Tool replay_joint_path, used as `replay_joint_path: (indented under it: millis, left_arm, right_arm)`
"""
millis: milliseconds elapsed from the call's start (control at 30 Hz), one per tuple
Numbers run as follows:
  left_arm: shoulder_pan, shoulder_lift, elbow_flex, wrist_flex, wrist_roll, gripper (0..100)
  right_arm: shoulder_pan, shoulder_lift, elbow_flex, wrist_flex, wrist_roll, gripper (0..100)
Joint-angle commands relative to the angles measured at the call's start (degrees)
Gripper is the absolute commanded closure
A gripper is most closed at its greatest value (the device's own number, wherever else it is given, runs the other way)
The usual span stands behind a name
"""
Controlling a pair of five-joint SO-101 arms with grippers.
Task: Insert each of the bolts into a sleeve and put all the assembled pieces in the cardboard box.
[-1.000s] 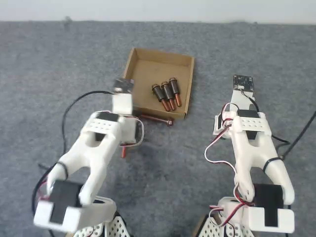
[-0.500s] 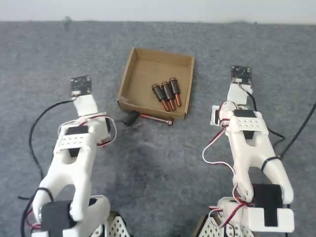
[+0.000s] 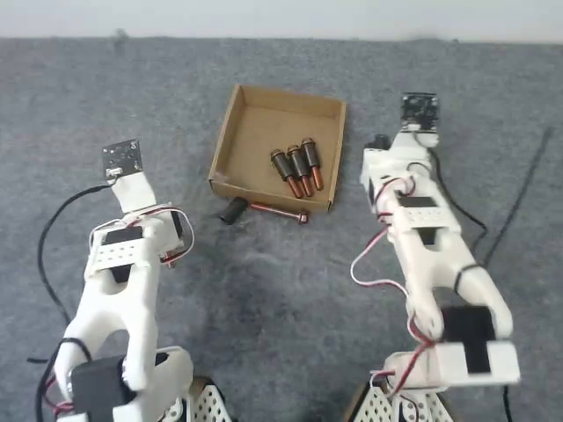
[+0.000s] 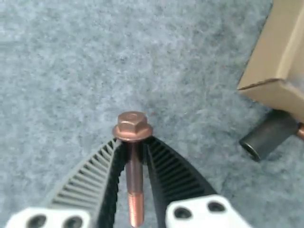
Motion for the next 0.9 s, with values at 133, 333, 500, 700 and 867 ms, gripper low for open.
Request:
replay_joint_path:
  millis: [133,333,500,700,867]
  left_arm:
    - [-0.26,-3.34,1.36,-7.30,-0.70,99]
    - [-0.26,-3.34,1.36,-7.65,-0.70,99]
    - [-0.26,-3.34,1.36,-7.65,-0.70,99]
    - [-0.26,-3.34,1.36,-7.65,-0.70,99]
    - [-0.26,-3.34,1.36,-7.65,-0.70,99]
  right_arm:
    - [-1.36,11.30,-1.05,-29.14,0.97,99.1]
    - [-2.15,16.40,3.25,-47.34,1.05,99.1]
    - [-5.14,16.57,12.92,-63.43,7.91,99.1]
    - [-10.07,16.40,26.20,-77.58,12.75,99.1]
    - [-11.56,16.40,36.48,-87.69,13.63,99.1]
